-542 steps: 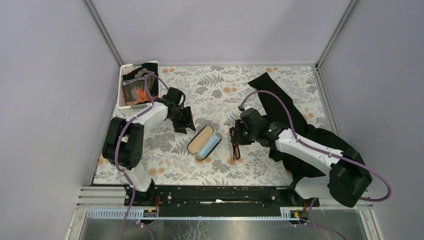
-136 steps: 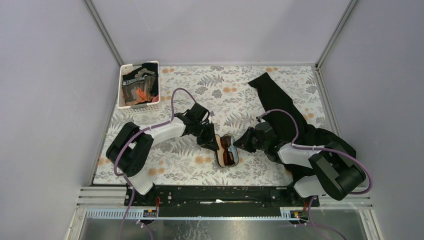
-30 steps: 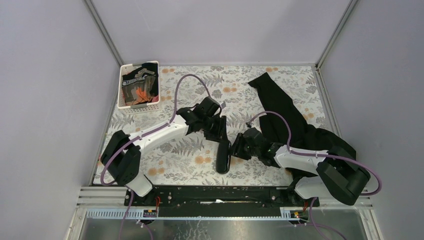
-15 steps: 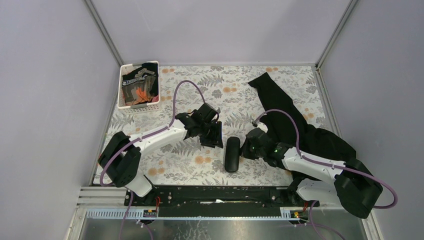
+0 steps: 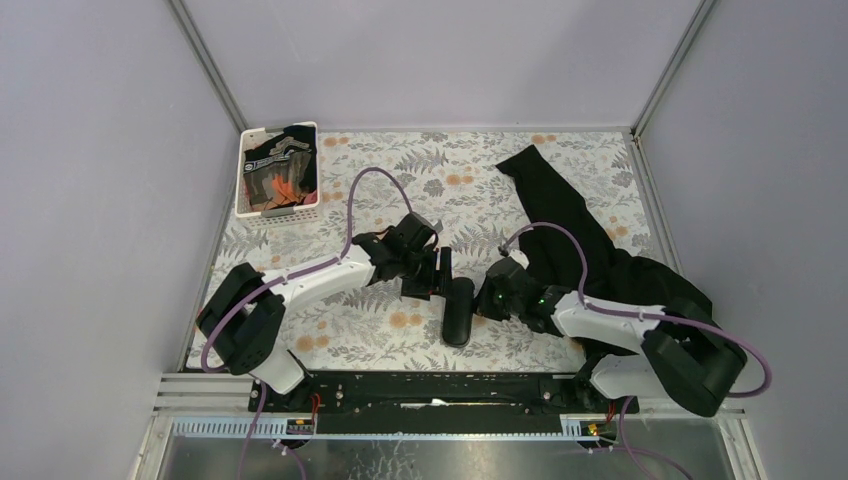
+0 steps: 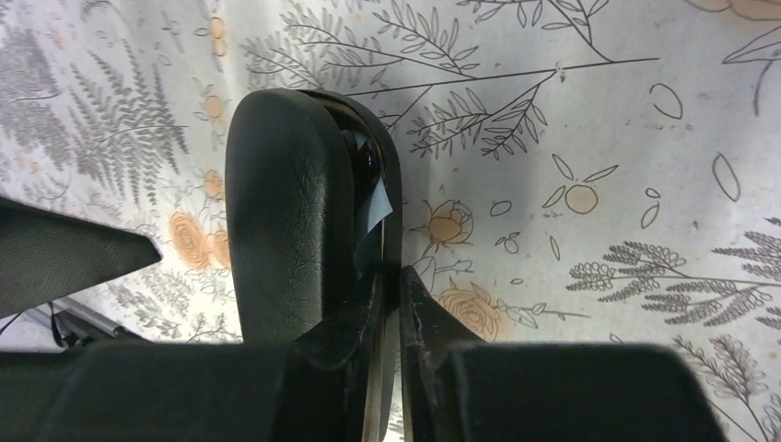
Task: Organize the sunglasses
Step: Close the sunglasses case at the center of the board.
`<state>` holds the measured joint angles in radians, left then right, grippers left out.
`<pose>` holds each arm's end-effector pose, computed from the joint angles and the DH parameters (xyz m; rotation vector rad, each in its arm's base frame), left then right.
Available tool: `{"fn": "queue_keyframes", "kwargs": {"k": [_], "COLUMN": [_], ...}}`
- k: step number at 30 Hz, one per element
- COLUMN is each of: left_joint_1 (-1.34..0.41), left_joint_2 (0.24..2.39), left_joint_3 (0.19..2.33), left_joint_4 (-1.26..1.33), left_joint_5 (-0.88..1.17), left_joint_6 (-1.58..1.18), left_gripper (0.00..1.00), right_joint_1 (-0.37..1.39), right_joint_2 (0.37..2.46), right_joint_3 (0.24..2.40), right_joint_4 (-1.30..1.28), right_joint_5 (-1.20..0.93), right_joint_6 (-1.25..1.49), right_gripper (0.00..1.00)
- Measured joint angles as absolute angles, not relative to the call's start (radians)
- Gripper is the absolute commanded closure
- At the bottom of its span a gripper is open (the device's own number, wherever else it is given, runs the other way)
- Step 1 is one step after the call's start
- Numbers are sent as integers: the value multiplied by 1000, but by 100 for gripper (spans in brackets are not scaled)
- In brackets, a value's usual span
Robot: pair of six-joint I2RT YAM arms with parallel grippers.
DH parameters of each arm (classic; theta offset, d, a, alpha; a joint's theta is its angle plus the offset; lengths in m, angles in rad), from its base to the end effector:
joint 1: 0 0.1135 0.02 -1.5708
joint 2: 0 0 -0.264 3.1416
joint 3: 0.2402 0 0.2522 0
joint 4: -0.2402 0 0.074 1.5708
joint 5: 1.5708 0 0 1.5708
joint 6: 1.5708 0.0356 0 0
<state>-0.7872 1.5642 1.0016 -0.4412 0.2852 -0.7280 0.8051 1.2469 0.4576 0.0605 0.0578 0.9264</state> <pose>0.2156 -0.2306 0.2063 0.1998 2.7926 -0.8518 0.1628 0.1664 0.1592 0.1795 2.4338 0.7864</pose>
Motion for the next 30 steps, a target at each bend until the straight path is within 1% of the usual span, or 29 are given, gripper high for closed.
{"fn": "queue_keyframes", "kwargs": {"k": [3,6,8,12,17,21,25,27,28,30], "left_joint_1": [-794,-807,-815,-833,-873,-893,-904,-904,-904,-903], "left_joint_2": [1565,1572,1579,1586,1612,1643,1672,1680,1680,1680], "left_joint_3": [997,982,971,944,920,918,918,918,918,918], "left_joint_4": [-423,-406,-400,-383,-337,-318,-305,-305,-306,-307], "left_joint_5": [285,284,284,284,285,284,280,278,276,262], "left_joint_6": [-728,-731,-734,-744,-758,-761,-771,-777,-783,-794], "left_gripper": [27,17,14,12,13,18,32,40,44,49], "right_joint_1": [805,805,805,805,805,805,805,805,805,805], "right_joint_2": [1314,1352,1365,1380,1382,1382,1382,1381,1381,1381], "right_joint_3": [461,461,461,463,470,472,472,472,472,472], "right_joint_4": [98,133,155,184,196,201,201,202,204,200], "right_joint_5": [47,34,28,14,10,9,8,7,7,9], "right_joint_6": [940,956,966,981,989,993,995,997,999,1001], "right_gripper": [87,87,87,85,82,81,80,76,73,70]}}
